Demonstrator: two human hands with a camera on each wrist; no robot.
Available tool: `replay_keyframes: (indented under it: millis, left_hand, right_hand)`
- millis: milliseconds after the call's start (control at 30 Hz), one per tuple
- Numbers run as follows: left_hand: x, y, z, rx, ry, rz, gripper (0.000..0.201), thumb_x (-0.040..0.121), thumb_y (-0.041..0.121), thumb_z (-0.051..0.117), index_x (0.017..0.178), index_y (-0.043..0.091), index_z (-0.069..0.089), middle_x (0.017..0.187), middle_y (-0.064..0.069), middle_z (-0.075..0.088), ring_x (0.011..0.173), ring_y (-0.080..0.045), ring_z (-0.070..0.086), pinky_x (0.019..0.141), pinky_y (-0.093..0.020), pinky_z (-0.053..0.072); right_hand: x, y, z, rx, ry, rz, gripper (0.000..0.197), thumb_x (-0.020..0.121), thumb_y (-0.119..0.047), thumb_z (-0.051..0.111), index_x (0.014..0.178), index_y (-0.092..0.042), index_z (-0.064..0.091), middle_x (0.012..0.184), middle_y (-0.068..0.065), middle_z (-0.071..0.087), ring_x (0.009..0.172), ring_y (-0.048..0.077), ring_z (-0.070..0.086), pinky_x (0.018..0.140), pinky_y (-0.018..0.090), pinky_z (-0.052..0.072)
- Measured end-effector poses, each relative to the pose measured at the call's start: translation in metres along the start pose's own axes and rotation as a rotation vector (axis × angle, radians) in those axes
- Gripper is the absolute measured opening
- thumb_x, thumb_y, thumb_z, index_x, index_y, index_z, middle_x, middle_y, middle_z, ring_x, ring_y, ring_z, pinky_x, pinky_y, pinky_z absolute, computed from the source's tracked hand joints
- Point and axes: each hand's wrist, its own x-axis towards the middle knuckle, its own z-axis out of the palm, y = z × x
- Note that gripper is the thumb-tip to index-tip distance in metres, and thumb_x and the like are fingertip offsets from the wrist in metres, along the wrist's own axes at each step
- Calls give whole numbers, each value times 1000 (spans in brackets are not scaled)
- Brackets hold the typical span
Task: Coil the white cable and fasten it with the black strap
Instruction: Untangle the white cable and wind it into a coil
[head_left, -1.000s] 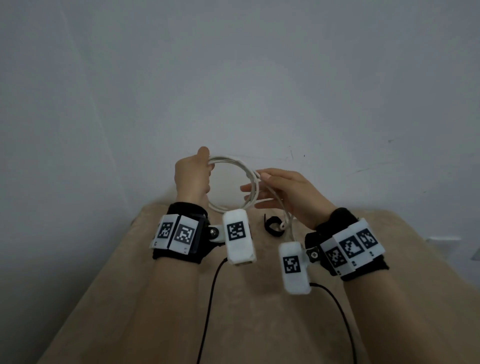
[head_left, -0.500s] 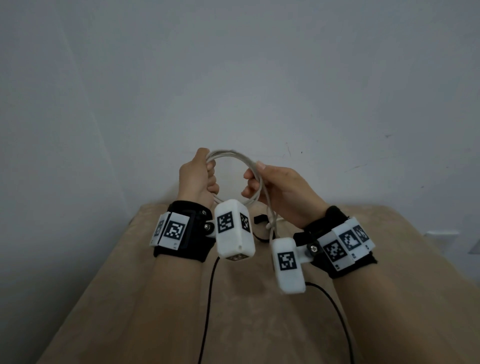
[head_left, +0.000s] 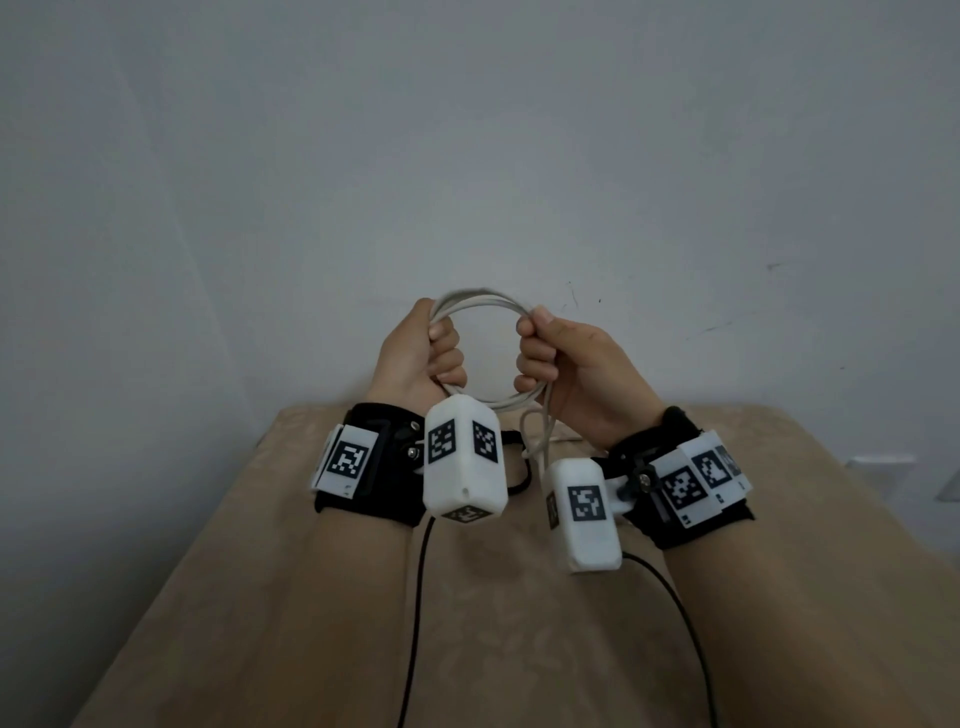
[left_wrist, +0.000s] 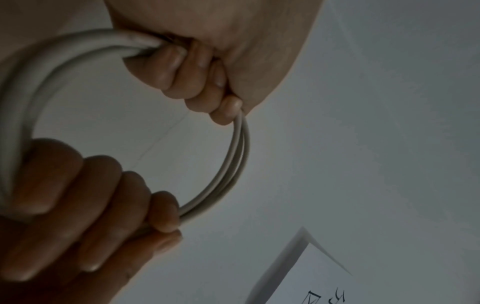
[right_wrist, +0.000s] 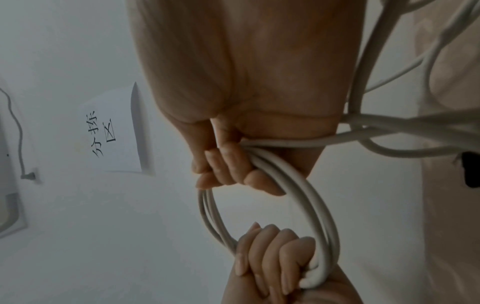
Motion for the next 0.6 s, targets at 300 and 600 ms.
replay_keyframes:
  millis: [300, 600]
  left_hand:
    - [-2, 2, 6, -47, -221, -11, 53, 95, 43, 48, 48, 19, 40, 39, 9, 25, 29, -4, 20, 35, -15, 20]
    - [-3, -1, 5, -30, -360, 36, 42, 101, 38, 34, 67, 16, 44, 42, 10, 27, 31, -3, 24, 37, -14, 26]
  right_hand:
    - [1, -6, -6, 127, 90, -40, 29, 101, -26, 36, 86, -8, 54, 55, -8, 35, 46, 5, 32, 52, 20, 36]
    - [0, -7, -9, 176, 147, -47, 28, 100, -25, 38, 87, -7, 57, 55, -8, 36, 46, 6, 32, 53, 20, 37]
